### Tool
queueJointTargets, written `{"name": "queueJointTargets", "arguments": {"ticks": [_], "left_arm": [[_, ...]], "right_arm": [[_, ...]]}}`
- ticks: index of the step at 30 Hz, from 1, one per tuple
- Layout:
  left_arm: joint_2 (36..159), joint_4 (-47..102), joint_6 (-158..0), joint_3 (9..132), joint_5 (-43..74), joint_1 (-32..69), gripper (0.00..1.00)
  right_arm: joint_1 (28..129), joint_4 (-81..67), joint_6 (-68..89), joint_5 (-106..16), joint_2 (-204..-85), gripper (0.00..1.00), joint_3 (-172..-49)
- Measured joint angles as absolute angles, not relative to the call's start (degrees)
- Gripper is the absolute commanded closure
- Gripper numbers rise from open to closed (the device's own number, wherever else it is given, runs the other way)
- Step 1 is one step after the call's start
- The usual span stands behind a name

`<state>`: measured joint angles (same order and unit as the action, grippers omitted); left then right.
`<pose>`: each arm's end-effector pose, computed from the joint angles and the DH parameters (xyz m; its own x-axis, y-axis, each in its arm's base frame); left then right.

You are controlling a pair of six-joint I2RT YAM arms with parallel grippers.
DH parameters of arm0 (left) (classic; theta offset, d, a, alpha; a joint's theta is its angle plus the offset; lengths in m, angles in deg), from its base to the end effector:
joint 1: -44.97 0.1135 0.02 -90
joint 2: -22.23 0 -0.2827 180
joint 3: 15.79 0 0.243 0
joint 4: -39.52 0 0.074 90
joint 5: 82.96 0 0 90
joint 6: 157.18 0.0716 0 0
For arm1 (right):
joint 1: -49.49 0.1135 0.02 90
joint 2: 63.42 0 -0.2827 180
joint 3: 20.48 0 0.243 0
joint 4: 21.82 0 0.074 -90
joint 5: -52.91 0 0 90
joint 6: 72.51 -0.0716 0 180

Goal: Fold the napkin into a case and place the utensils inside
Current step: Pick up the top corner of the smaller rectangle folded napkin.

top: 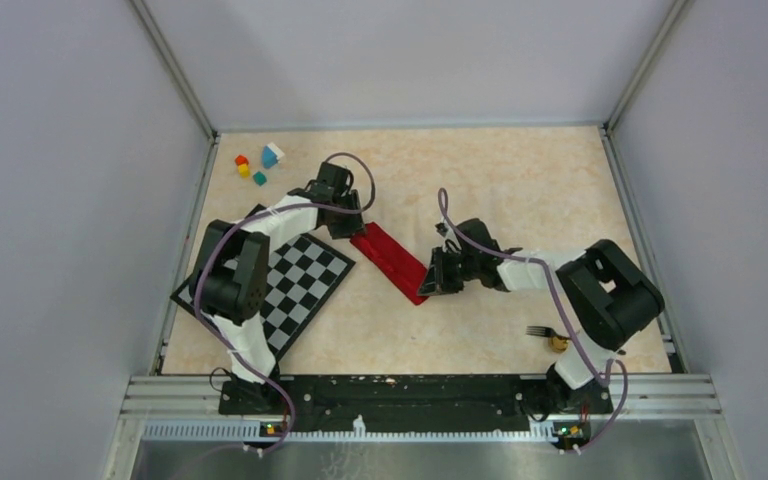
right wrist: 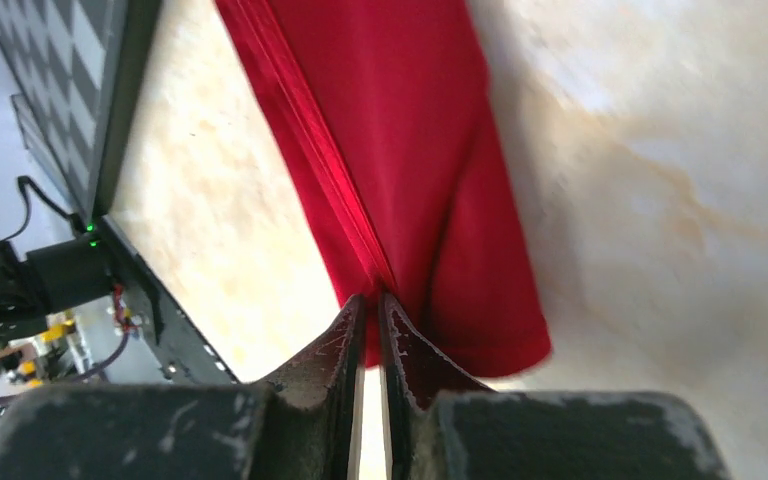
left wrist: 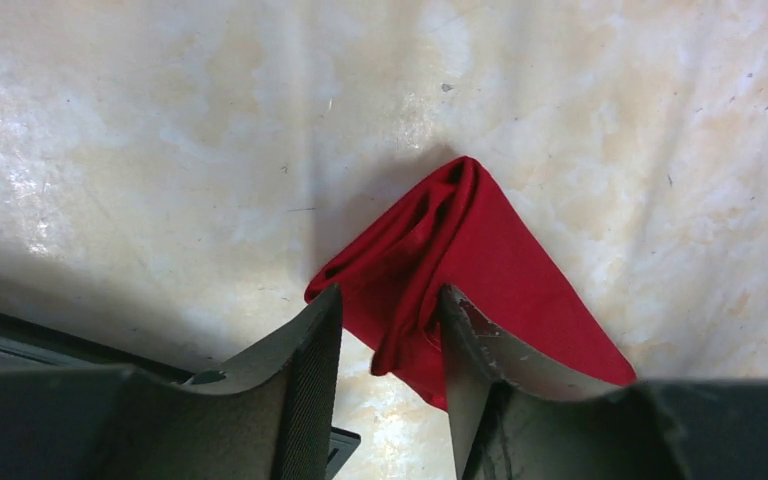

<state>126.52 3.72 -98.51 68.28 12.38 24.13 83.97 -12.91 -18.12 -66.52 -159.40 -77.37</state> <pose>0.3705 -0.1482 0.1830 -0.8714 -0.2222 -0.4373 -0.0589 0.9324 -0.3565 0.2515 0.2154 0.1401 -0.9429 -0.0324 -0.3314 -0.2645 0.6773 0.6865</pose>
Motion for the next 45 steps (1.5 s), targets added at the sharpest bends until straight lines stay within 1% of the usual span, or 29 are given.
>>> {"name": "queueJointTargets", "arguments": {"ticks": [6, 11, 14, 16, 20, 22, 23, 24, 25, 27, 29, 31, 34, 36, 40, 45], "left_arm": [[127.9, 7.2, -99.1, 66.4, 12.6, 23.5, 0.67], [128.3, 10.6, -100.5, 63.7, 13.9, 21.0, 0.72], [128.4, 12.3, -101.2, 63.5, 14.9, 19.1, 0.73], [128.4, 12.8, -101.6, 63.5, 15.3, 17.3, 0.73], [128.1, 13.2, -101.8, 63.1, 17.0, 14.3, 0.66], [127.0, 12.7, -101.7, 62.4, 17.9, 13.8, 0.58], [126.0, 12.1, -101.4, 62.2, 18.2, 13.8, 0.55], [125.0, 11.4, -101.2, 62.1, 18.3, 14.0, 0.52], [123.6, 10.7, -101.1, 62.1, 18.6, 14.3, 0.48], [120.9, 9.8, -100.8, 62.1, 19.0, 15.1, 0.43], [117.3, 9.1, -100.4, 62.0, 19.7, 16.7, 0.4], [113.5, 8.5, -100.2, 61.3, 20.3, 18.7, 0.38], [108.3, 7.3, -100.2, 59.7, 20.5, 21.1, 0.36], [105.7, 6.7, -100.1, 58.5, 20.5, 21.9, 0.36], [101.7, 4.9, -100.0, 55.2, 20.5, 22.2, 0.35], [99.5, 3.3, -100.0, 51.7, 20.6, 22.7, 0.35]], "right_arm": [[83.9, -19.8, -22.6, -60.2, -151.7, 0.94, -66.0], [83.8, -25.0, -27.0, -56.8, -145.0, 0.94, -57.6], [83.8, -24.4, -27.9, -55.9, -142.0, 0.92, -55.4], [83.8, -22.0, -27.4, -55.1, -139.4, 0.85, -54.6], [83.9, -15.8, -24.3, -55.2, -131.7, 0.59, -54.3], [84.0, -13.0, -20.8, -56.1, -127.0, 0.45, -55.4], [84.0, -11.9, -19.3, -56.4, -125.5, 0.41, -56.4], [84.1, -11.2, -17.2, -56.5, -124.5, 0.38, -57.9], [84.2, -10.9, -15.4, -56.5, -124.2, 0.38, -59.7], [84.2, -11.3, -12.2, -56.2, -125.3, 0.37, -63.5], [84.2, -12.1, -9.4, -56.2, -128.6, 0.39, -67.3], [84.3, -14.3, -6.9, -56.3, -135.1, 0.4, -71.9], [84.9, -17.0, -2.7, -56.2, -145.0, 0.47, -77.7], [85.9, -17.2, 0.1, -55.9, -149.6, 0.5, -80.4], [89.2, -16.2, 6.1, -54.0, -156.9, 0.47, -86.0], [91.2, -15.0, 11.0, -52.3, -160.3, 0.45, -88.9]]}}
